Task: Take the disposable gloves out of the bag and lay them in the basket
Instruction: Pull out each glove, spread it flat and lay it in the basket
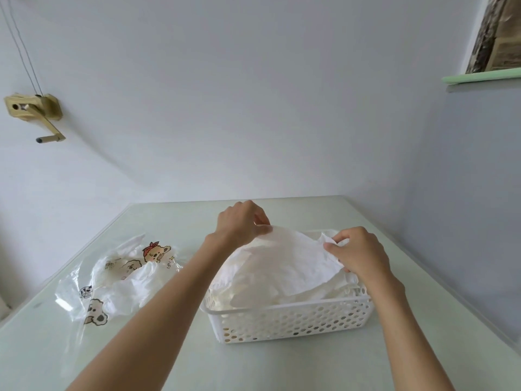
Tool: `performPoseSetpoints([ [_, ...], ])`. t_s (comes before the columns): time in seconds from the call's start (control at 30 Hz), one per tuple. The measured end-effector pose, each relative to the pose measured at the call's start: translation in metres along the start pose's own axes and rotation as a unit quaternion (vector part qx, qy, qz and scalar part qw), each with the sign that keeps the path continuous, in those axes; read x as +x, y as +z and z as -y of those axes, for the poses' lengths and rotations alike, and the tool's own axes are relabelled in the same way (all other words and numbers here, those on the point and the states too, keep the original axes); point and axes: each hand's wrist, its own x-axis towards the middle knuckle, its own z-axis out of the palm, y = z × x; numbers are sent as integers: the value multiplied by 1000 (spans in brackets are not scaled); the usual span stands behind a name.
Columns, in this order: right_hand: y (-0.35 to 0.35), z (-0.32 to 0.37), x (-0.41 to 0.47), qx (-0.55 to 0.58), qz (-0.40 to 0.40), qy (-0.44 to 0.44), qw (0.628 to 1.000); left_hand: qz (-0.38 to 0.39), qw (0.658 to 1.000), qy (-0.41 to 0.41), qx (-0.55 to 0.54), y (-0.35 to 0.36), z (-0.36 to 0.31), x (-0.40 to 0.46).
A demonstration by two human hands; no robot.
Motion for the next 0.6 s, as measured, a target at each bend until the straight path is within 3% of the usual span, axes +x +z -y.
performPoseSetpoints([
  [0.17,-4,1,3,-68,-23,-2,997,-109,994,-16,-21,-13,-3,-17],
  [0.2,-5,1,4,-76,-22,-2,997,-87,996,-26,2,-20,1,-25],
  [0.27,-8,0,5,-93,-16,2,996,28,995,-36,84,-34,10,-41],
  [0.37,-6,-1,6,-104,-6,8,995,168,968,-41,181,-45,18,-64],
  [0.6,0,-1,7,-80,-11,10,997,192,954,-28,227,-46,26,-68],
])
